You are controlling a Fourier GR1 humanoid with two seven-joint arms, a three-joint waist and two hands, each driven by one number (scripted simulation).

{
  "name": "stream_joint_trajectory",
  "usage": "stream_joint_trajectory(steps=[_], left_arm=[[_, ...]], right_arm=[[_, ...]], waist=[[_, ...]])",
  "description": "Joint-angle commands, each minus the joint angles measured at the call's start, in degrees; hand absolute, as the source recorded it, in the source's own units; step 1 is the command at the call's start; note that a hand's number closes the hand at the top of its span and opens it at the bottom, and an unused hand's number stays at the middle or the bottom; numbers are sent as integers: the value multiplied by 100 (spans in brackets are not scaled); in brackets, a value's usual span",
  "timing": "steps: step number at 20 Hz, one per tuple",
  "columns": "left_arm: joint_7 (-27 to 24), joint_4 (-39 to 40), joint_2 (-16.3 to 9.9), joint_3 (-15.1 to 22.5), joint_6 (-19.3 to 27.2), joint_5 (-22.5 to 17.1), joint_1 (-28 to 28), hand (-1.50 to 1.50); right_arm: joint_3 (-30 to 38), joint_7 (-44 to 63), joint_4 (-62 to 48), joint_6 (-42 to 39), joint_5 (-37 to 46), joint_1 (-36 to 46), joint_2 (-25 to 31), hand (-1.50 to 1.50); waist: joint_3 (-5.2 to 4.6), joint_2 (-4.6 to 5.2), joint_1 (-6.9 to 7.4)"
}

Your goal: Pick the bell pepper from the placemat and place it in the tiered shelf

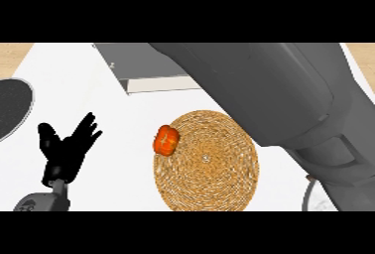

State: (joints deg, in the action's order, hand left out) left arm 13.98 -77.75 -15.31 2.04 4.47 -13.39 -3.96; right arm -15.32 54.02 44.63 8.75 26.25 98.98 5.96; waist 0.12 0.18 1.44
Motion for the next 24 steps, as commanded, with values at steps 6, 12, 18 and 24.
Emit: stream_joint_trajectory(steps=[6,12,18,24], left_arm=[[215,105,77,43,12,88,20,0],[13,463,61,5,-187,127,-126,0],[203,-12,217,146,-16,215,60,0],[257,204,109,-84,-188,57,-211,0]], right_arm=[[254,-1306,-1209,-84,100,-112,-52,150],[411,-1860,-2069,185,302,65,-5,150],[494,-2285,-2601,600,481,-24,-109,150],[755,-2597,-2778,723,389,247,-254,150]], waist=[[-22,36,23],[-27,75,73],[-23,69,125],[-25,77,124]])
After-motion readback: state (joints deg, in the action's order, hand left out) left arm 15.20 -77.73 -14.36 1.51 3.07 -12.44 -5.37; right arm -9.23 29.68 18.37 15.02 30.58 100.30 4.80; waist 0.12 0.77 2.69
